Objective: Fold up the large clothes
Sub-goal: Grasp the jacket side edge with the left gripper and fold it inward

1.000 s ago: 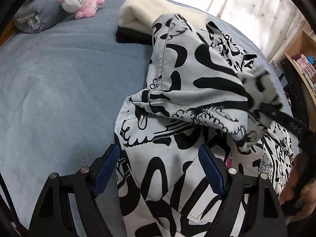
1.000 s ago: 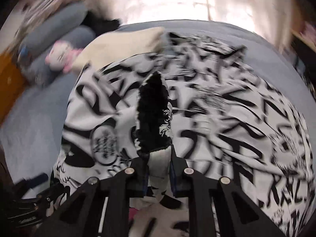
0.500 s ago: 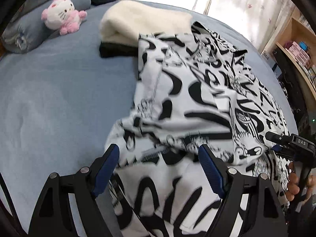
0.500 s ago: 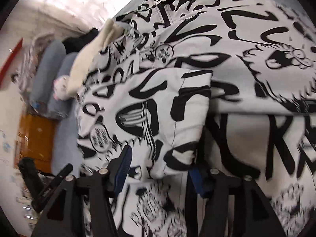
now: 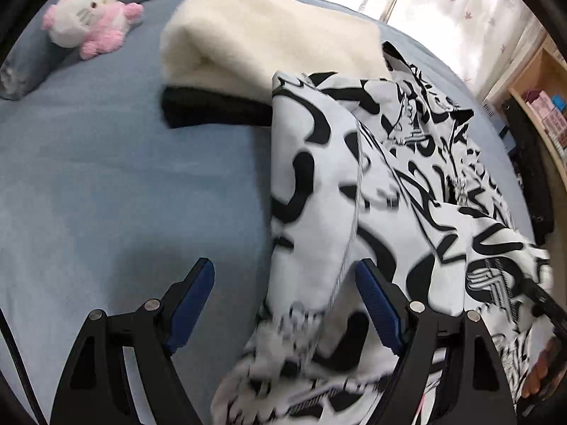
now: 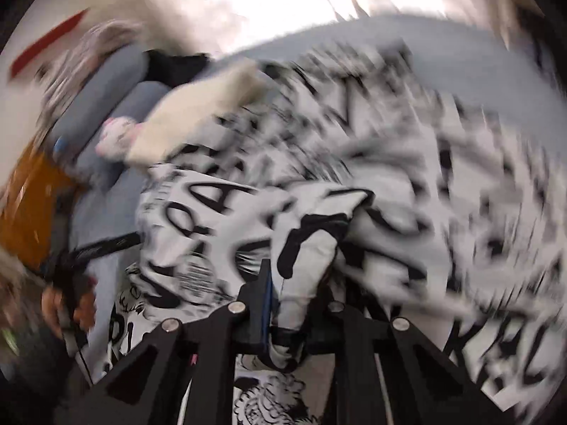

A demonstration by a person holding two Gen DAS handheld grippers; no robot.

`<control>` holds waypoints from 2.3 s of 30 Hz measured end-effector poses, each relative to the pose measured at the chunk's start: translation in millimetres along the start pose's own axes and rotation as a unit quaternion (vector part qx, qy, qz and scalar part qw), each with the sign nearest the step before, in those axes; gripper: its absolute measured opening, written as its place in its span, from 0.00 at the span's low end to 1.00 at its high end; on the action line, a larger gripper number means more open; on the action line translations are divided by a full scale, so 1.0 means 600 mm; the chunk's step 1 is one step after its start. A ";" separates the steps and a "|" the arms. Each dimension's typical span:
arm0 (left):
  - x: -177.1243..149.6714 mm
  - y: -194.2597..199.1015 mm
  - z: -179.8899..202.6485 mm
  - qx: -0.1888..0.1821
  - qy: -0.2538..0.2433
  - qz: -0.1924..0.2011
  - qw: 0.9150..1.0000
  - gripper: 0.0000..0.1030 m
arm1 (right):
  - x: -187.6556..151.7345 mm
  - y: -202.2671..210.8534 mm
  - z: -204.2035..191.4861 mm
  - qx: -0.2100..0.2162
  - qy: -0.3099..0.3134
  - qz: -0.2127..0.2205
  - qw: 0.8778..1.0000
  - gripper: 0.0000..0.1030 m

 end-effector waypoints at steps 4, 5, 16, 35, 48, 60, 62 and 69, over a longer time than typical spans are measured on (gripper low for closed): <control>0.030 -0.045 0.006 -0.018 -0.003 -0.007 1.000 0.78 | 0.052 0.014 -0.051 0.005 0.072 0.036 0.997 0.12; 0.036 -0.057 0.005 -0.022 0.000 -0.011 1.000 0.78 | 0.057 0.010 -0.054 0.005 0.077 0.036 0.996 0.12; 0.090 -0.065 0.026 -0.023 0.011 0.061 0.998 0.07 | 0.070 -0.039 0.017 -0.045 0.056 0.055 0.996 0.12; 0.092 -0.052 0.010 0.094 -0.025 0.122 0.988 0.30 | 0.086 -0.089 0.154 -0.122 -0.031 0.060 0.990 0.26; 0.103 -0.107 0.170 0.050 -0.092 0.128 0.986 0.08 | 0.086 -0.206 -0.036 -0.020 0.078 0.039 0.996 0.27; 0.127 -0.140 0.123 0.080 -0.069 0.125 0.986 0.08 | 0.111 -0.165 0.200 -0.154 -0.027 0.046 0.987 0.26; 0.115 -0.113 0.138 0.053 -0.056 0.122 0.990 0.10 | 0.104 -0.139 0.164 -0.111 -0.030 0.050 0.992 0.26; -0.009 -0.072 0.207 0.004 -0.070 0.056 0.996 0.15 | 0.005 -0.132 -0.035 -0.001 0.026 -0.013 1.000 0.27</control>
Point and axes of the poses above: each gripper's, at about its wrist camera, not at the fingertips, and y roughly against the way its jaws point, z to its right, x to its top, the point moved 9 cm from there along -y, roughly the way its jaws point, and after that the axes turned 7 degrees about z, right-handed, at the moved point
